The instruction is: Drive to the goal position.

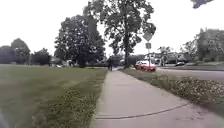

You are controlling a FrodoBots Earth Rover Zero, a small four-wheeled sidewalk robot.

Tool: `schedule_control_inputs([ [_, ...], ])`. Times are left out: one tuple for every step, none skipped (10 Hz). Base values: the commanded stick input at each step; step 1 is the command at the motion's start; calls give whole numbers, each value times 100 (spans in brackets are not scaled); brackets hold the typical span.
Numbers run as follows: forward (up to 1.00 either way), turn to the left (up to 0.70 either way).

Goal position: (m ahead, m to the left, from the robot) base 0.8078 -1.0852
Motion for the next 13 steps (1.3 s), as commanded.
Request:
schedule_control_inputs([
  [70, 0],
  [70, 0],
  [70, 0],
  [70, 0],
  [70, 0],
  [70, 0],
  [70, 0],
  [70, 0],
  [70, 0],
  [70, 0],
  [70, 0],
  [70, 0],
  [70, 0],
])
